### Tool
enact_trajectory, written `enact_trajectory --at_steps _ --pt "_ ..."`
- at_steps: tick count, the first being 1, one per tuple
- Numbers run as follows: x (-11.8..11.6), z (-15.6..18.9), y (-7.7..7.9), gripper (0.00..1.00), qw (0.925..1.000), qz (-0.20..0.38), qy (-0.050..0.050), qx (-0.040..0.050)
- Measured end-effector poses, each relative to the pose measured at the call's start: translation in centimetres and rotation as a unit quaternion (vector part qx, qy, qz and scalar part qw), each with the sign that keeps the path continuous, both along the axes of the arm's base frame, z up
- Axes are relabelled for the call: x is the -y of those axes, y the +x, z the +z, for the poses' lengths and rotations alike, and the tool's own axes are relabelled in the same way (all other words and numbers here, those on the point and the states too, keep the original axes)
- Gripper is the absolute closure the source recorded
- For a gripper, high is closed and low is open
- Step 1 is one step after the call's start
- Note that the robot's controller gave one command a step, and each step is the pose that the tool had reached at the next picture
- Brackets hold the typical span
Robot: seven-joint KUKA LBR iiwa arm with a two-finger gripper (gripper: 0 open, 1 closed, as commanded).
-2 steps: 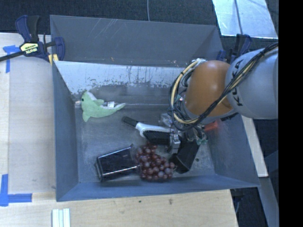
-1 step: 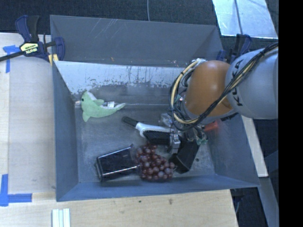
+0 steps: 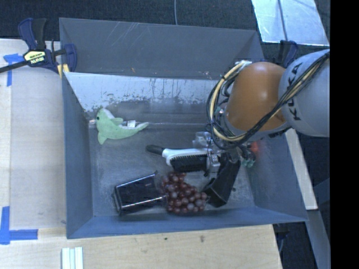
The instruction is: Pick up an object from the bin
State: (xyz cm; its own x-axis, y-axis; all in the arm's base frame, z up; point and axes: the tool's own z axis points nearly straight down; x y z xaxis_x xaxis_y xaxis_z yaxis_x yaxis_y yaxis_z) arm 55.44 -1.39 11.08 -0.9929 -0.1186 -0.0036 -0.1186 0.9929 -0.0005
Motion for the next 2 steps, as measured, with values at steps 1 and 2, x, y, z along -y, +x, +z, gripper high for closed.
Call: enact_trajectory --at_steps 1,2 --pt "1.22 6.06 -0.08 1.00 1.0000 -0.009 0.000 0.0018" --pt "1.22 5.09 0.41 1.00 0.9999 -0.011 -0.001 0.0111"
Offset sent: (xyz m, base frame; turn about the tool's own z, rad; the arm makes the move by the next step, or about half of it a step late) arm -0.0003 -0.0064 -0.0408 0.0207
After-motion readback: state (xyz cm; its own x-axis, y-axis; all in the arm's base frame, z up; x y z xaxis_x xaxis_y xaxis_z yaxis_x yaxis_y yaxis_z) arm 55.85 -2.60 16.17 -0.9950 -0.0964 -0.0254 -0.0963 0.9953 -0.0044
